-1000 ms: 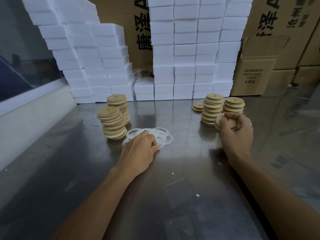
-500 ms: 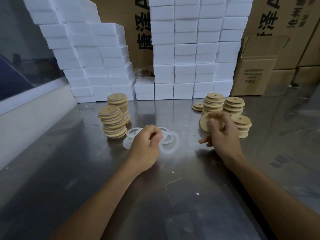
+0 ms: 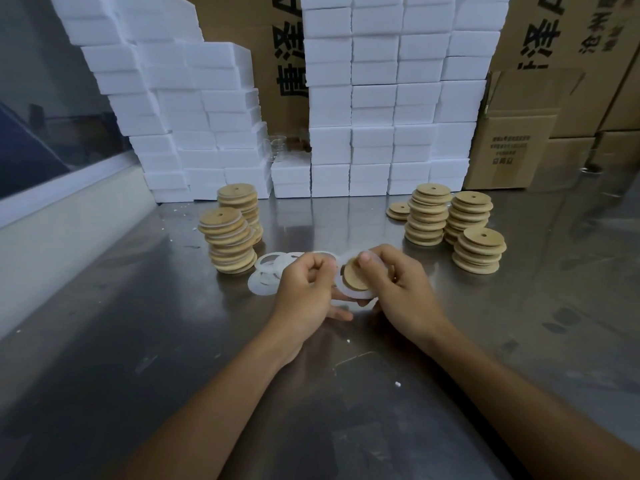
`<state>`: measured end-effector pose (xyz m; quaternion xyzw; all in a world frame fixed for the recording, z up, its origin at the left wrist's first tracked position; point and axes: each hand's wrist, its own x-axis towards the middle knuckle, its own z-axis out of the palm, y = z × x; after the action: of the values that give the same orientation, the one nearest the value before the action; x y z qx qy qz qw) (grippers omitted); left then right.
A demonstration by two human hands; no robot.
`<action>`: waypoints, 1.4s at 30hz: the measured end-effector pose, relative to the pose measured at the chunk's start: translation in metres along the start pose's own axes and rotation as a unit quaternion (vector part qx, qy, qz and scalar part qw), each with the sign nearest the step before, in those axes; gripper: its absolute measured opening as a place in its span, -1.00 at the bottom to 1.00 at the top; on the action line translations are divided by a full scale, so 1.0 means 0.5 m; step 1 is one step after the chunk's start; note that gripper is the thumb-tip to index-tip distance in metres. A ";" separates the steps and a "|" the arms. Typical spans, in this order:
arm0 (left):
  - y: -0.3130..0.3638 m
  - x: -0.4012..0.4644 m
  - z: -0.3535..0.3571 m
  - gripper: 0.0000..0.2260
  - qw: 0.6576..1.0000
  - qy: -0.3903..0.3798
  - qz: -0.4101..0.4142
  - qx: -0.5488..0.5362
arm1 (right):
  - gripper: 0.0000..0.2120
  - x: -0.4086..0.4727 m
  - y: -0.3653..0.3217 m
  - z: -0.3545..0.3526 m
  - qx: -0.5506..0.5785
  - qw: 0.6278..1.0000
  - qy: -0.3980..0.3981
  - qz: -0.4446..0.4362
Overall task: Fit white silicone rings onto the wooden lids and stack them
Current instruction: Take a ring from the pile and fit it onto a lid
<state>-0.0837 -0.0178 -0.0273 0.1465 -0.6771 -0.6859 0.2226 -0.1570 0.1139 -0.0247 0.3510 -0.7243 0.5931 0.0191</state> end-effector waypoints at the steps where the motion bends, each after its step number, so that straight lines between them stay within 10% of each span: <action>1: 0.001 0.000 0.002 -0.86 1.000 -0.002 -0.004 -0.013 | -0.79 0.000 0.004 0.001 0.000 1.000 0.002 -0.006; 42: -0.026 0.019 -0.005 -0.78 0.987 0.119 0.090 0.065 | -0.93 0.016 0.002 -0.023 0.024 0.999 -0.012 0.043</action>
<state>-0.0918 -0.0250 -0.0396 0.1792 -0.6999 -0.5949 0.3523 -0.1680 0.1202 -0.0186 0.3271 -0.7246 0.6061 -0.0231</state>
